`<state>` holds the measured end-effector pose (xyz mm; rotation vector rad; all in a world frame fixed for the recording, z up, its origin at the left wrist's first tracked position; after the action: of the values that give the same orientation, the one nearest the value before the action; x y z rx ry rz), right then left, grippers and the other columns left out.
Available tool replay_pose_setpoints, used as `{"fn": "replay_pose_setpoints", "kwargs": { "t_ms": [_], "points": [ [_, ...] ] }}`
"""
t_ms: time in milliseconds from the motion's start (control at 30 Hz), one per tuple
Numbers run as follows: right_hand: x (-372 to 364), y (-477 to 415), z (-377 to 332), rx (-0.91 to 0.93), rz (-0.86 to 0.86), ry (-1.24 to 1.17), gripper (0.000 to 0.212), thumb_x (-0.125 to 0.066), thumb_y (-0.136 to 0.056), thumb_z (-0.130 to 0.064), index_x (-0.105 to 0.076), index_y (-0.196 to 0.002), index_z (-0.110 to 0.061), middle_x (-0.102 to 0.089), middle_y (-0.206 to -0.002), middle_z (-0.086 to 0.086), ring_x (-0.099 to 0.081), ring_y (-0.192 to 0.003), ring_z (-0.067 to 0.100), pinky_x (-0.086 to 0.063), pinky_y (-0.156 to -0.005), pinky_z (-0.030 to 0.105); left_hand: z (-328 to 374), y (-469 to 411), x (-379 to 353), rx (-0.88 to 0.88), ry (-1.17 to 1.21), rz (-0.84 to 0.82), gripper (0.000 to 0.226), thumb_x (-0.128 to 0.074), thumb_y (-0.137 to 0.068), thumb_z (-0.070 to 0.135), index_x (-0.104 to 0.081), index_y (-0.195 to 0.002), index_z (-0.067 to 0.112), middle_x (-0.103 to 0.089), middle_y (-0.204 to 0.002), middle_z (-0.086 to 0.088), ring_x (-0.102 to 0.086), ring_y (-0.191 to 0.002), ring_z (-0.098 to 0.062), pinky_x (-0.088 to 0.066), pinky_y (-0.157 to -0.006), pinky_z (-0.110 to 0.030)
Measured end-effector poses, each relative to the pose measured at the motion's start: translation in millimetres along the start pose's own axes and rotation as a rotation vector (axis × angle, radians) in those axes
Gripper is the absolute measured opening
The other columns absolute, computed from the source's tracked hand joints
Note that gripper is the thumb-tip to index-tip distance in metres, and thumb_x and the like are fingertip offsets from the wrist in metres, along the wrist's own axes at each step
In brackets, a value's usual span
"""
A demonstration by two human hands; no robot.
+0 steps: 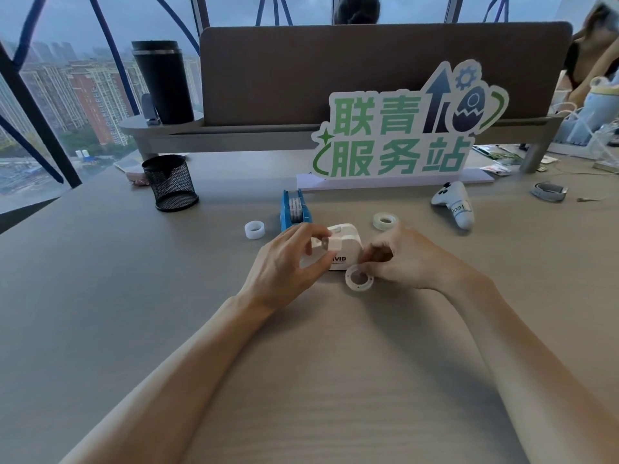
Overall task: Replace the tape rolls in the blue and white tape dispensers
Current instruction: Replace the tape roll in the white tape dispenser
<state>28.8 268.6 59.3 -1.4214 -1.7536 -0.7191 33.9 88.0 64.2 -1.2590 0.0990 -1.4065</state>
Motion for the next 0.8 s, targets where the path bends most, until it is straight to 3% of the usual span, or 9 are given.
{"fn": "replay_pose_setpoints", "kwargs": {
  "t_ms": [67,133,233,333,400,533,667,733,800],
  "points": [
    [3,-3,6,-0.009,0.031,0.042,0.007,-0.071,-0.083,-0.026,-0.075,-0.084,-0.019,-0.072,-0.076,-0.006,-0.064,-0.071,0.009,-0.045,-0.063,0.02,1,1,-2,-0.015,0.003,-0.016,0.025,-0.072,-0.083,0.027,-0.062,-0.103,0.016,-0.05,-0.083,0.014,-0.05,-0.065,0.006,-0.041,-0.058,-0.018],
    [14,-5,13,-0.009,0.206,0.059,0.009,-0.068,-0.085,-0.024,-0.074,-0.084,-0.018,-0.071,-0.078,-0.004,-0.065,-0.077,0.016,-0.046,-0.068,0.026,1,1,-3,-0.031,0.015,-0.033,0.026,-0.072,-0.083,0.027,-0.062,-0.104,0.016,-0.052,-0.083,0.012,-0.051,-0.063,0.008,-0.042,-0.057,-0.018],
    [22,-7,29,-0.016,0.478,0.161,0.019,-0.061,-0.088,-0.02,-0.069,-0.105,-0.015,-0.07,-0.101,0.005,-0.062,-0.096,0.026,-0.048,-0.081,0.034,0,0,-5,-0.029,0.036,-0.047,0.027,-0.07,-0.085,0.031,-0.062,-0.108,0.018,-0.058,-0.085,0.009,-0.053,-0.063,-0.004,-0.05,-0.057,-0.027],
    [5,-22,53,-0.108,0.312,0.299,0.044,-0.052,-0.094,-0.028,-0.047,-0.137,-0.02,-0.055,-0.14,0.009,-0.048,-0.125,0.031,-0.04,-0.1,0.041,2,1,-8,-0.055,0.046,-0.059,0.029,-0.068,-0.086,0.031,-0.062,-0.112,0.019,-0.06,-0.09,0.011,-0.057,-0.069,-0.009,-0.052,-0.059,-0.03],
    [1,-26,63,-0.17,0.268,0.313,0.048,-0.049,-0.095,-0.035,-0.043,-0.14,-0.022,-0.05,-0.145,0.008,-0.045,-0.13,0.031,-0.036,-0.102,0.043,3,1,-8,-0.065,0.048,-0.055,0.028,-0.068,-0.087,0.031,-0.063,-0.112,0.019,-0.058,-0.091,0.014,-0.055,-0.069,-0.005,-0.051,-0.059,-0.028],
    [11,-24,61,-0.117,0.43,0.214,0.034,-0.066,-0.084,-0.034,-0.062,-0.113,-0.016,-0.063,-0.118,0.008,-0.058,-0.107,0.03,-0.047,-0.088,0.038,0,1,-5,-0.042,0.044,-0.041,0.026,-0.069,-0.086,0.031,-0.064,-0.109,0.019,-0.054,-0.089,0.018,-0.052,-0.066,-0.001,-0.052,-0.06,-0.028],
    [16,-17,54,-0.08,0.501,0.148,0.013,-0.068,-0.084,-0.022,-0.068,-0.093,-0.012,-0.069,-0.094,0.007,-0.064,-0.089,0.026,-0.047,-0.077,0.032,-2,0,-3,-0.011,0.097,-0.018,0.026,-0.068,-0.086,0.031,-0.063,-0.109,0.022,-0.053,-0.086,0.023,-0.054,-0.068,-0.002,-0.051,-0.06,-0.025],
    [25,-11,45,-0.068,0.613,-0.059,0.012,-0.067,-0.087,-0.023,-0.07,-0.092,-0.012,-0.069,-0.086,0.001,-0.064,-0.082,0.018,-0.05,-0.077,0.03,-4,0,-1,0.027,0.139,0.011,0.025,-0.068,-0.086,0.03,-0.063,-0.11,0.022,-0.053,-0.083,0.026,-0.053,-0.069,0.003,-0.048,-0.06,-0.023],
    [31,-4,35,-0.078,0.663,-0.481,0.013,-0.068,-0.088,-0.026,-0.071,-0.095,-0.015,-0.07,-0.084,-0.003,-0.063,-0.079,0.011,-0.056,-0.08,0.03,-4,-2,1,0.055,0.182,0.047,0.023,-0.067,-0.088,0.031,-0.063,-0.109,0.023,-0.055,-0.087,0.025,-0.056,-0.073,-0.003,-0.052,-0.06,-0.028]
  ]
}}
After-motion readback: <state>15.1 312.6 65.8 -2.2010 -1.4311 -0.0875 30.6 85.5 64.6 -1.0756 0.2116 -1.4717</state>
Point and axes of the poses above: each hand's wrist, its own y-axis away from the middle knuckle, its own x-axis out of the back of the hand, z = x × y, the point moved 6 cm from there along -y, towards the middle knuckle
